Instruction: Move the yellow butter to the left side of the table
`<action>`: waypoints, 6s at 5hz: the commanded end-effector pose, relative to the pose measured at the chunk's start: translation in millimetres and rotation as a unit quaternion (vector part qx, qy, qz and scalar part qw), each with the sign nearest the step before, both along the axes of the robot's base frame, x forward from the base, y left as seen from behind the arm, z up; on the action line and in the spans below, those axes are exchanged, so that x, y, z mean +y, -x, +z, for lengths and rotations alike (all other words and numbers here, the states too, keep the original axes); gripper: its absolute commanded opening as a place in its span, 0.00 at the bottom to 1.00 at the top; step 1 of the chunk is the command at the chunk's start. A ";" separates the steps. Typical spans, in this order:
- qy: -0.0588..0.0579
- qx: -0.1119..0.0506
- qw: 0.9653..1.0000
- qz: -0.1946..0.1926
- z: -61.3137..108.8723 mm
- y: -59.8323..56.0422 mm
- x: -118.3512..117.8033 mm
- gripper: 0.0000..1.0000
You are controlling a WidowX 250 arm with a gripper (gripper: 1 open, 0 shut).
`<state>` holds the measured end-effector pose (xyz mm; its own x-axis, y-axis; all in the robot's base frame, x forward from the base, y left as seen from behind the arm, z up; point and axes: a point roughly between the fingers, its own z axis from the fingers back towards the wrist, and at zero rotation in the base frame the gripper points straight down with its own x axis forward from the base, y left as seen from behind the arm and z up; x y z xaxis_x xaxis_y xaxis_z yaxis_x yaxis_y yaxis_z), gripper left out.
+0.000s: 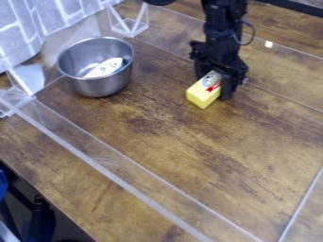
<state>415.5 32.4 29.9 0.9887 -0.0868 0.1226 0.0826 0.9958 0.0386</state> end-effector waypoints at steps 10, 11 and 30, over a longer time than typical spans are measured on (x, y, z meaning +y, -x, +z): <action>-0.061 -0.007 0.993 0.099 -3.8 102.7 155.1 0.00; -0.061 -0.002 0.993 0.101 -8.7 102.7 153.9 0.00; 0.014 -0.027 0.990 0.136 83.5 92.8 131.8 0.00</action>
